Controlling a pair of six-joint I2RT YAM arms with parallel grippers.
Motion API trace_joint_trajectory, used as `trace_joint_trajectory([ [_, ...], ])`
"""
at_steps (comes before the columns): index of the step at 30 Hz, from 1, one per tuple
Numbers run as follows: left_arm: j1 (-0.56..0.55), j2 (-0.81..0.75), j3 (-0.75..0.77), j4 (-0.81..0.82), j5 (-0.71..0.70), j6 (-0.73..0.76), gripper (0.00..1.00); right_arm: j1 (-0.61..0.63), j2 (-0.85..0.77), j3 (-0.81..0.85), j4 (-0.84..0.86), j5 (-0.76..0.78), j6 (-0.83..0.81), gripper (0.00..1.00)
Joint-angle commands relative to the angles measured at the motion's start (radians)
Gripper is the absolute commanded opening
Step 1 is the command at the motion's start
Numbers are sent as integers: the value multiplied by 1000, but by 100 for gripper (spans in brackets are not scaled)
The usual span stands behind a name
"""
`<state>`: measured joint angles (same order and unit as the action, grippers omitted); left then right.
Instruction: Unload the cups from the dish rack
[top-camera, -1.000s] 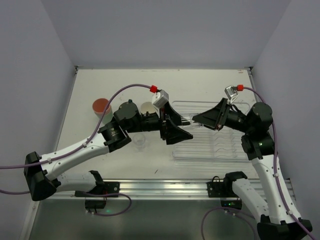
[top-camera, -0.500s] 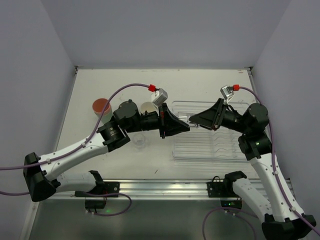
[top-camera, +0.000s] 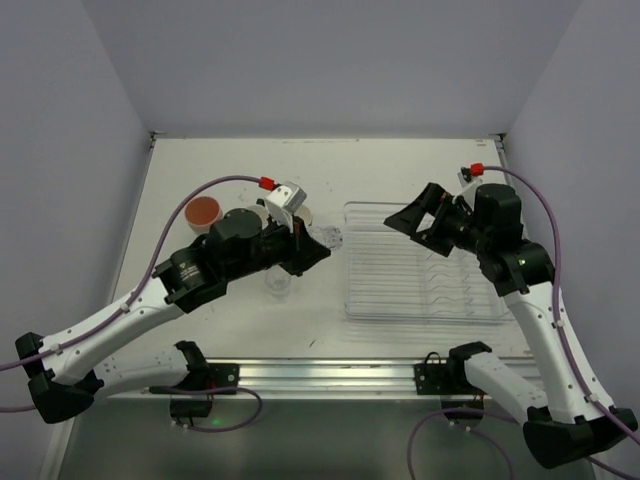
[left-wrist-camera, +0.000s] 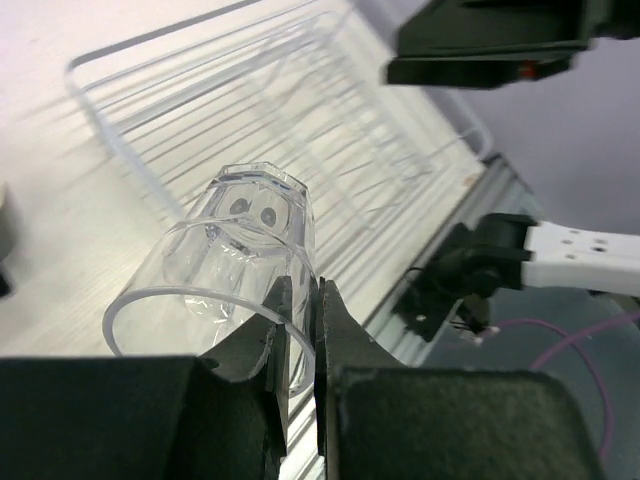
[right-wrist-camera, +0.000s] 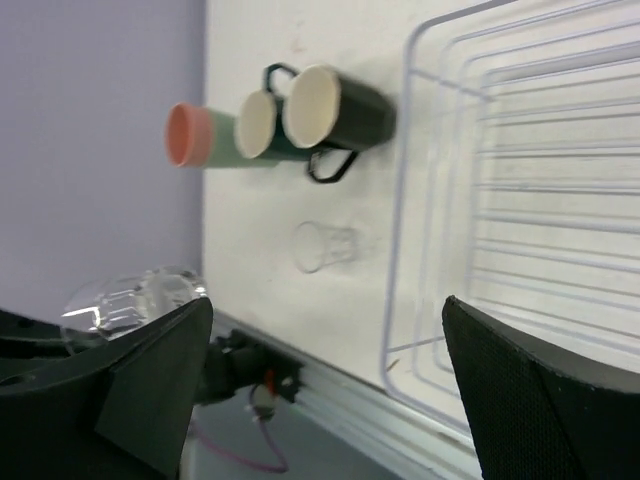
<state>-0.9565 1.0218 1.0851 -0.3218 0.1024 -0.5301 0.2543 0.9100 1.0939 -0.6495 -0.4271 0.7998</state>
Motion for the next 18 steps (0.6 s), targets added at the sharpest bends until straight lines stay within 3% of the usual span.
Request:
trace_joint_trajectory([
  [1,25,3,41,-242,-219,-5,0,0,7,55,-199,272,-125,99],
  [8,70,103,29,-355,-325,-59,0,0,9,20,-200,287,-145,98],
  [18,82,296,-11,-286,-227,5,0,-1,-3,1,-211,297,-160,98],
])
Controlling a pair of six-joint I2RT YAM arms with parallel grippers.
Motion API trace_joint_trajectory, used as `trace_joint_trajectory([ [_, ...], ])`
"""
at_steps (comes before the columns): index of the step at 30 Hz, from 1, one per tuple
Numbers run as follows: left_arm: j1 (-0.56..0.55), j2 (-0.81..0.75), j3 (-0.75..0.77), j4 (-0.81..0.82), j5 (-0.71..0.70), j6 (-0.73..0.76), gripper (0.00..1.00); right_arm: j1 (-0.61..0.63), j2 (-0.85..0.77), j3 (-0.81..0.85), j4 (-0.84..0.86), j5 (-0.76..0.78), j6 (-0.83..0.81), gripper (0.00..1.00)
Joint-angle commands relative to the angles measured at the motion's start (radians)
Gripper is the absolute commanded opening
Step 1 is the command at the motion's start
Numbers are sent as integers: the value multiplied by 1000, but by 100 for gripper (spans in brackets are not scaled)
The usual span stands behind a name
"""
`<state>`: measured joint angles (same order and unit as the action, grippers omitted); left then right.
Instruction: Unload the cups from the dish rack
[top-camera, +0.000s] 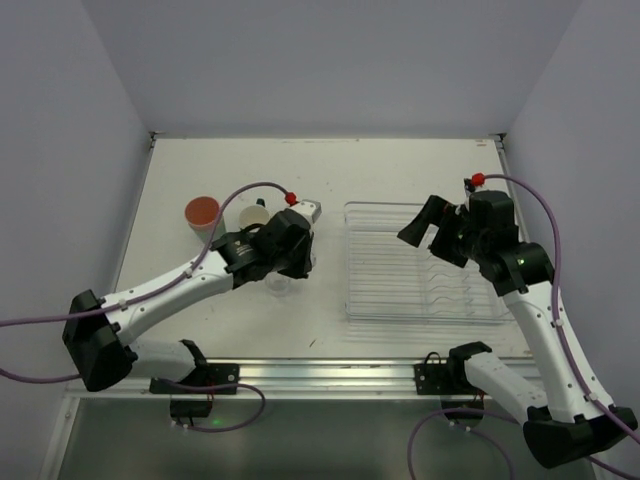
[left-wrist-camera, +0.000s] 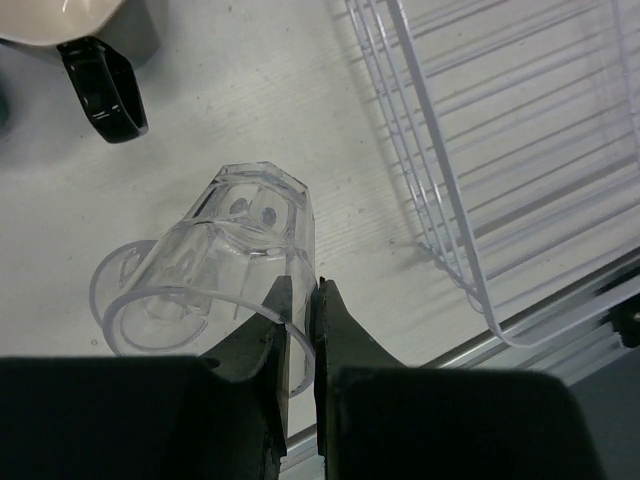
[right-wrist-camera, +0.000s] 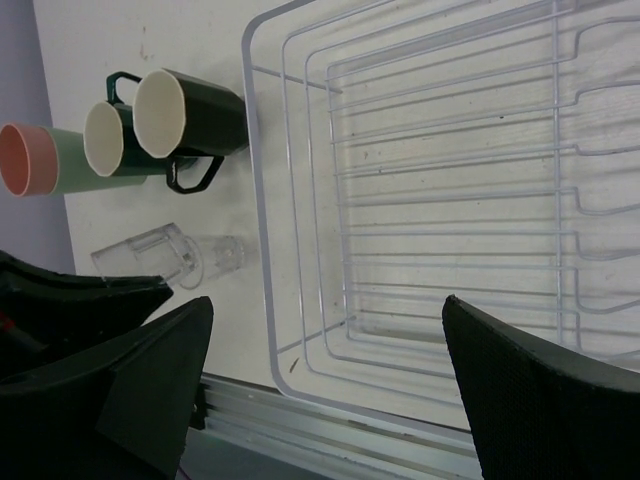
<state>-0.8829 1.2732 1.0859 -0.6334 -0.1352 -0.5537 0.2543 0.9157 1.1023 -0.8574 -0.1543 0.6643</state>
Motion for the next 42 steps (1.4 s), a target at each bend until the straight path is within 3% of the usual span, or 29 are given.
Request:
trace_joint_trajectory([
  [1,9,82,-14,24,8,31,0,0,-8,-12,-5,25,-28,98],
  [9,7,193,2,4,-38,35,0,-1,-11,-51,1,39,-38,98],
  [29,-10,367,40,11,5,58,0,-1,-14,-140,50,32,-40,98],
  [38,-22,382,34,0,-24,52,30,0,-1,-163,73,21,-40,98],
  [42,-27,388,32,0,-37,47,34,0,8,-179,83,13,-38,97],
])
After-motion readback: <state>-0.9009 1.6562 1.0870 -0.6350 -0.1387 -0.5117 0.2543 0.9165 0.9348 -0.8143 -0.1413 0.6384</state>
